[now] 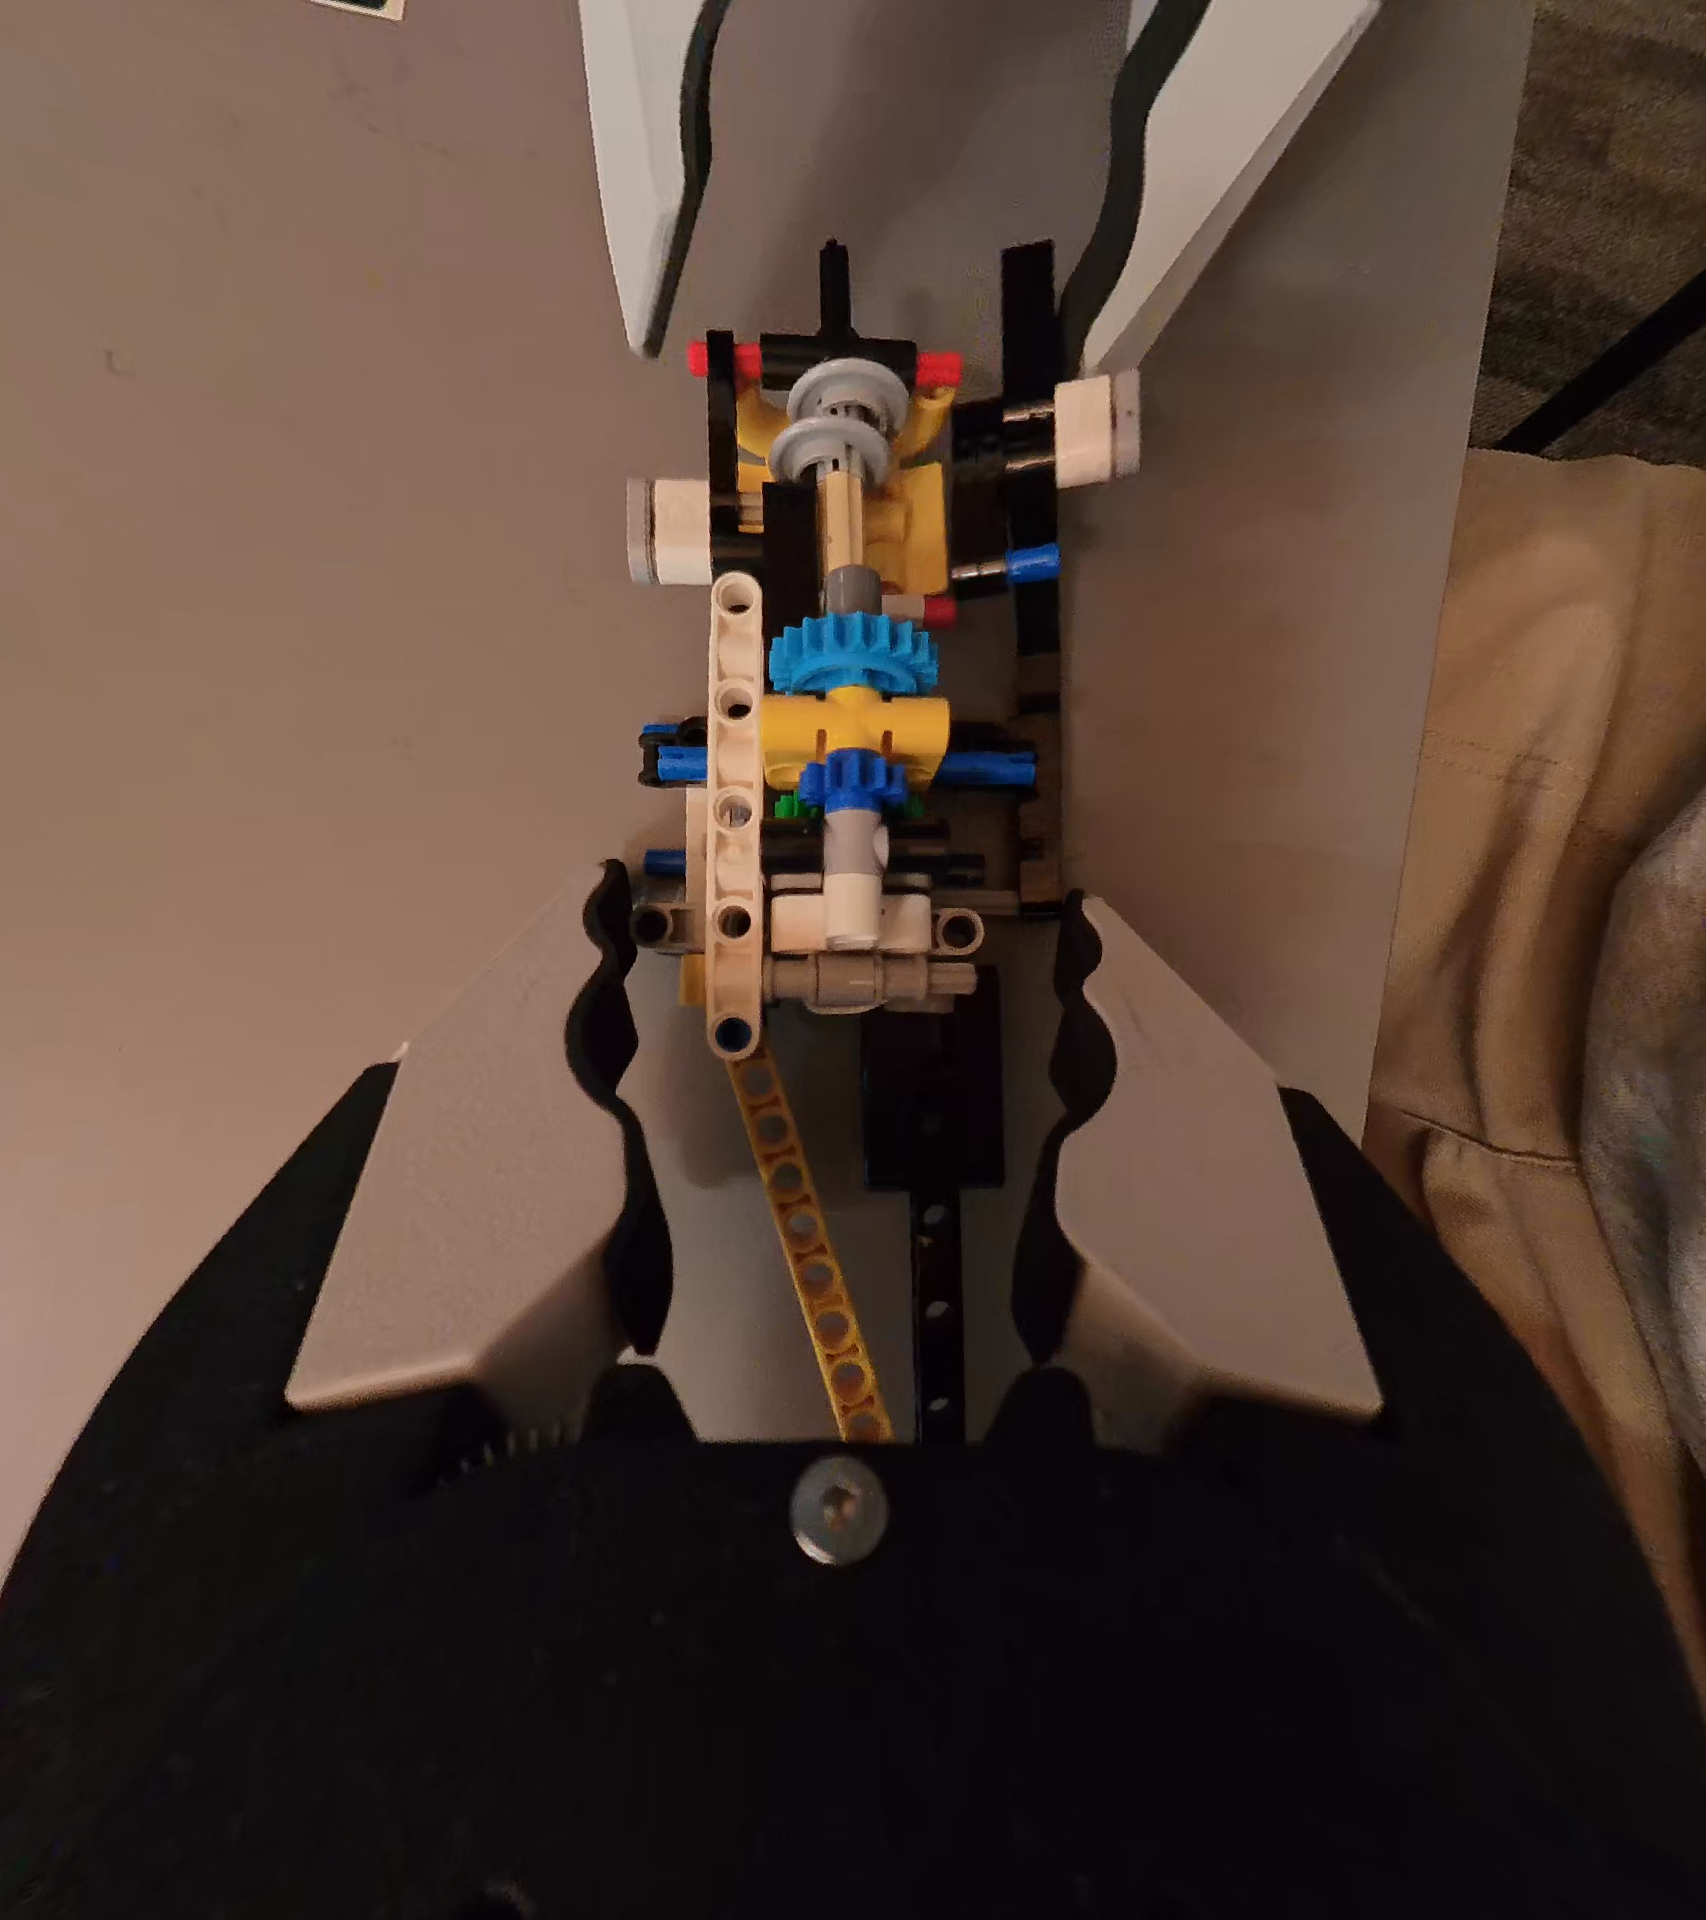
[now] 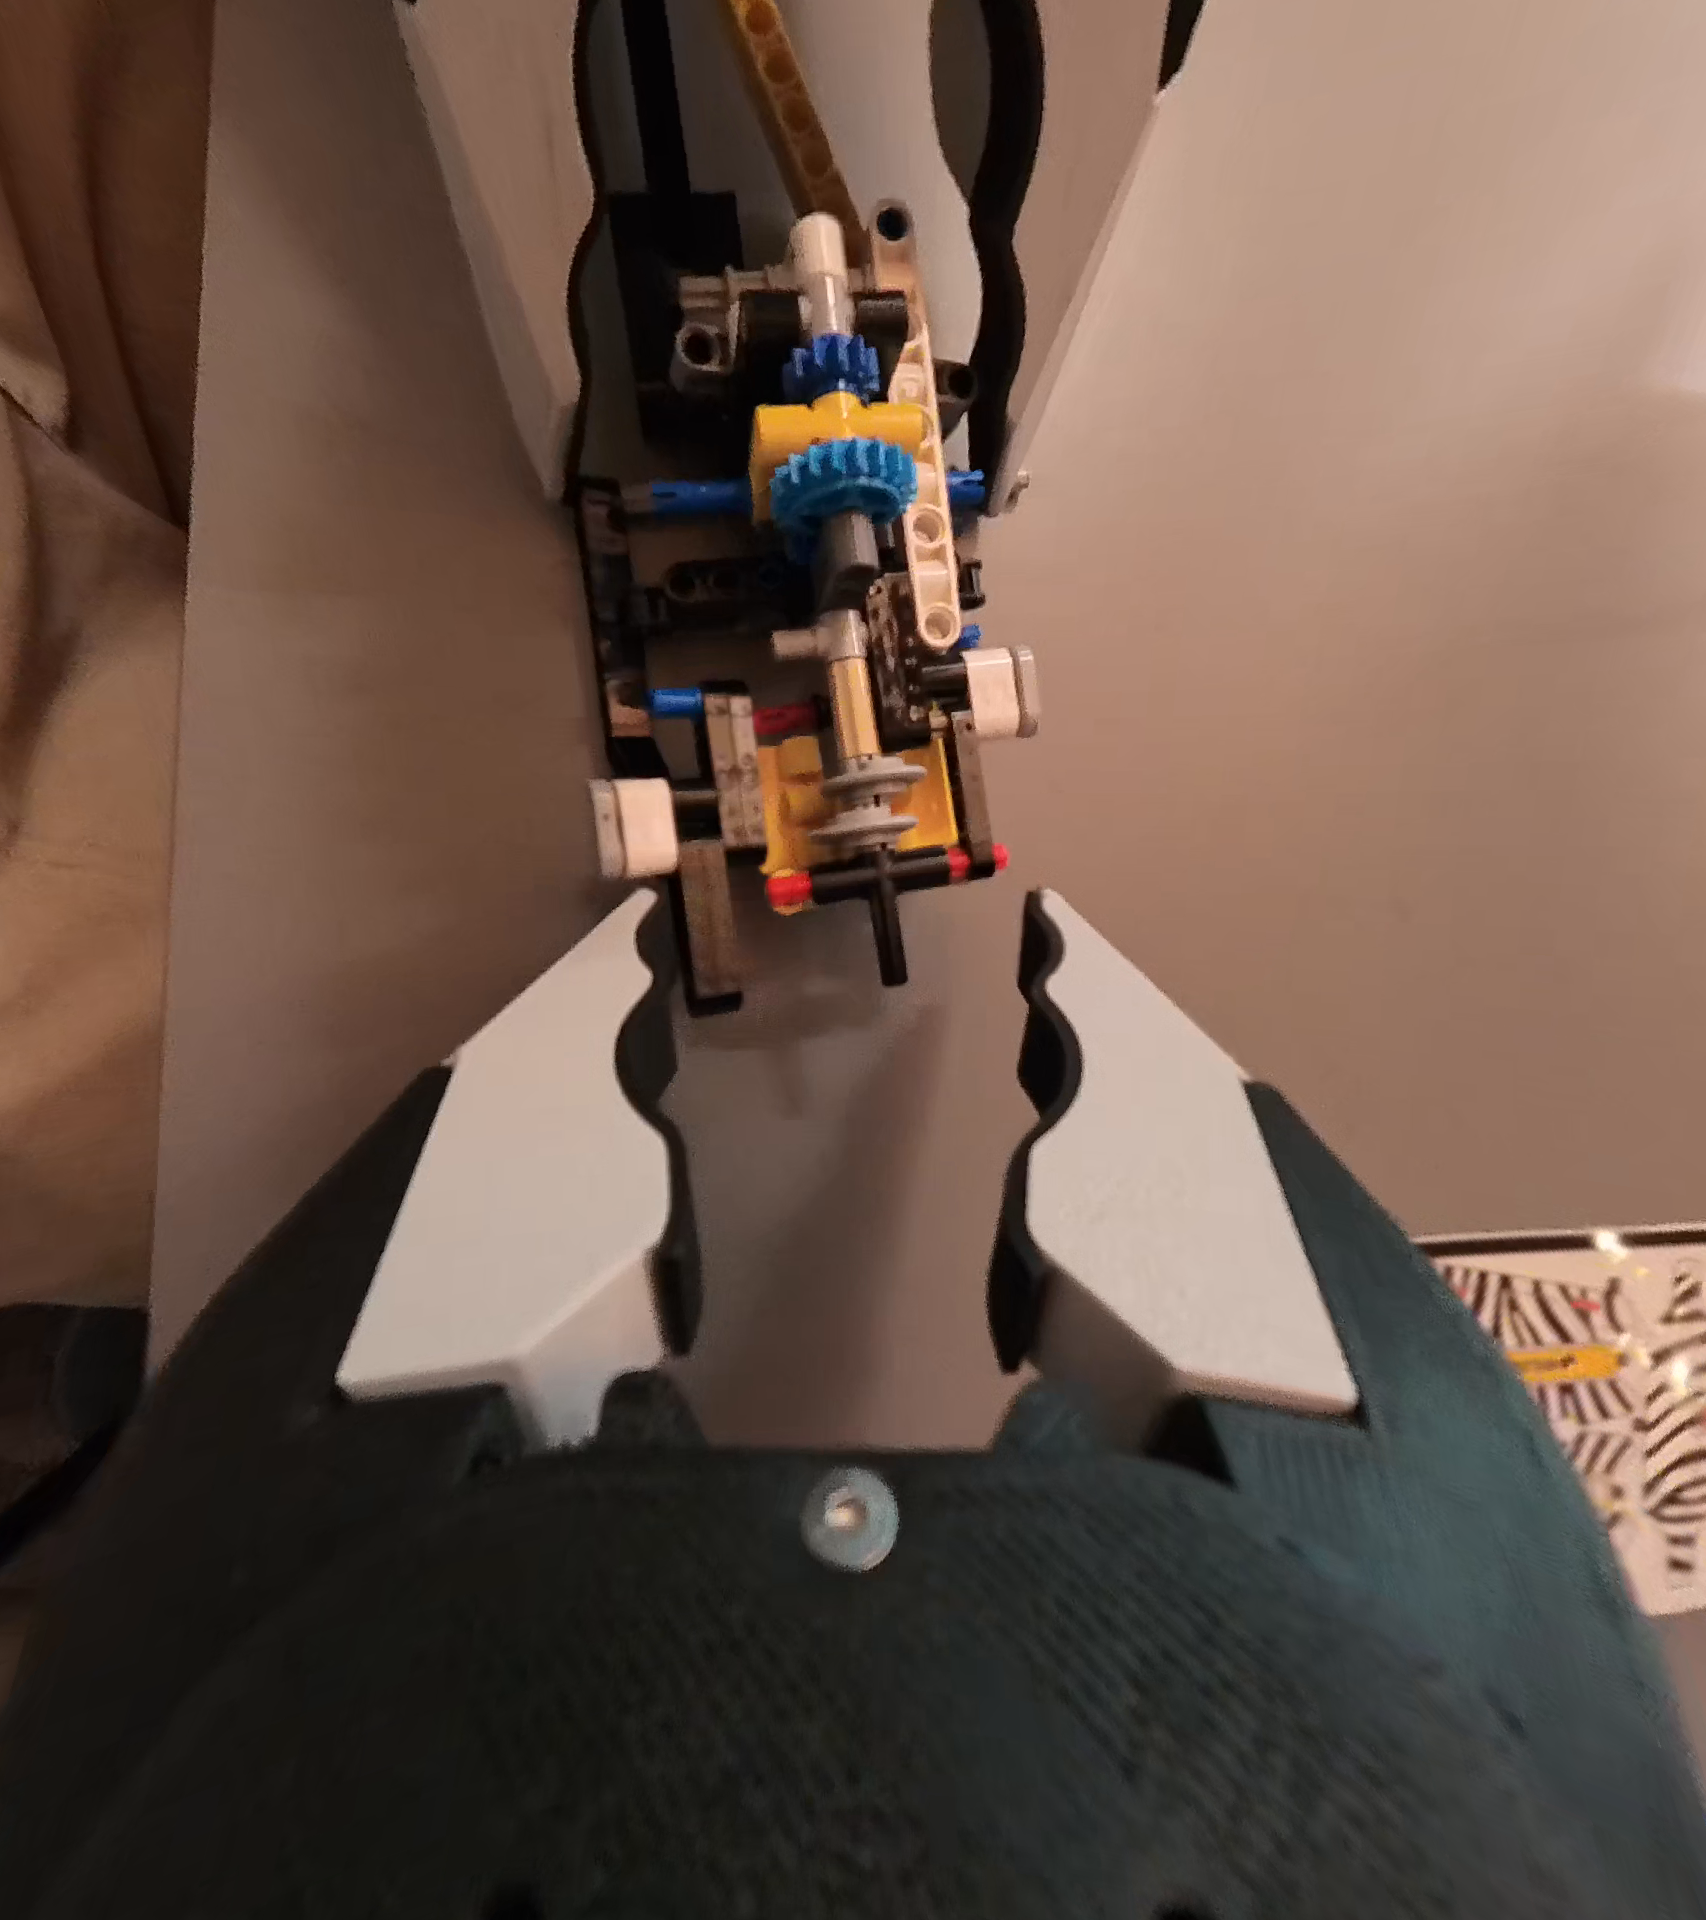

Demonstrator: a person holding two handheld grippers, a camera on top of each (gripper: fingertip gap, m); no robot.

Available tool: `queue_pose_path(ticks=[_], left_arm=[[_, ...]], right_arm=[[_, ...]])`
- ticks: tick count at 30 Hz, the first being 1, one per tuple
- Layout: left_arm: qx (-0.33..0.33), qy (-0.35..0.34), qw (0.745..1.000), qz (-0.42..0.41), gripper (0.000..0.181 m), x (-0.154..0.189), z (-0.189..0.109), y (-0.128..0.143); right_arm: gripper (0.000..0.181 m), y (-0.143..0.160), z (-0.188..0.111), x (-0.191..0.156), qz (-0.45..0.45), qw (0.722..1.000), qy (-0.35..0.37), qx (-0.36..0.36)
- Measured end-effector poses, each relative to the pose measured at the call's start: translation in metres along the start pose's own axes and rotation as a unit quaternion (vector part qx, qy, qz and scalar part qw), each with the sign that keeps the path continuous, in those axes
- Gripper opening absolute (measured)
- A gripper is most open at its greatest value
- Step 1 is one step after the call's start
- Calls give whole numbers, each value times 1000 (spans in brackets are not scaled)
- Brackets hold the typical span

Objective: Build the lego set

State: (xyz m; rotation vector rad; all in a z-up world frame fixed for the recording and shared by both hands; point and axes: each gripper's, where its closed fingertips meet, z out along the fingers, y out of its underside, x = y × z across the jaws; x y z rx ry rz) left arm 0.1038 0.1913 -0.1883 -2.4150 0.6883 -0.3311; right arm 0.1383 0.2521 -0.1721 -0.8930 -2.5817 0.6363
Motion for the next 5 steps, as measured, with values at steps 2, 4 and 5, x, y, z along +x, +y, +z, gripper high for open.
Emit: queue_pose_path(ticks=[2, 4, 5], left_arm=[[1, -1, 1000, 0, 81, 0, 0, 0], [1, -1, 1000, 0, 80, 0, 0, 0], [2, -2, 1000, -1, 80, -1, 0, 0]], right_arm=[[69, 1, -4, -1, 26, 999, 13, 13], [73, 2, -10, -1, 63, 997, 35, 34], [73, 2, -13, -1, 87, 994, 48, 51]])
